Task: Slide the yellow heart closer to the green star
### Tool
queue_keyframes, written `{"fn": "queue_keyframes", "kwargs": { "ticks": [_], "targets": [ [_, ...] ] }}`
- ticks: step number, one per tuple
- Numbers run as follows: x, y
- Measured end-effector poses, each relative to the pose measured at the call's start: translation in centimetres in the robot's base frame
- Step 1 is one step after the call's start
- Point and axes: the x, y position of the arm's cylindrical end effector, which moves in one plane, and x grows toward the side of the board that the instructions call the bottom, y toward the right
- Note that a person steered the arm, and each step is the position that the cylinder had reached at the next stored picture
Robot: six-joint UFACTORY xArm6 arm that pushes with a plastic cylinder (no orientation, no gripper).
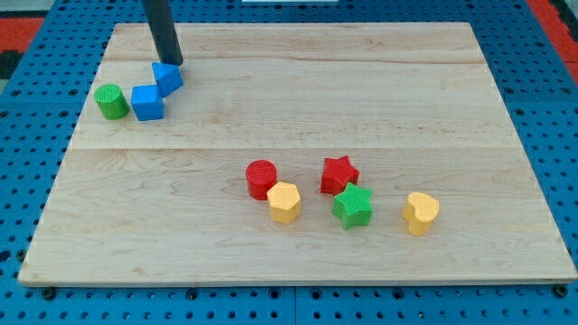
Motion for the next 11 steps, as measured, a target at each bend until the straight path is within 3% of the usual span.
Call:
{"fn": "queue_keyframes", "kwargs": {
  "ticks": [5,6,8,9,11],
  "targets": [
    [-0.1,2.6],
    [2.9,9.0],
    [13.5,26.8],
    [14.3,35.8],
    [24.5,38.8]
  ]
}}
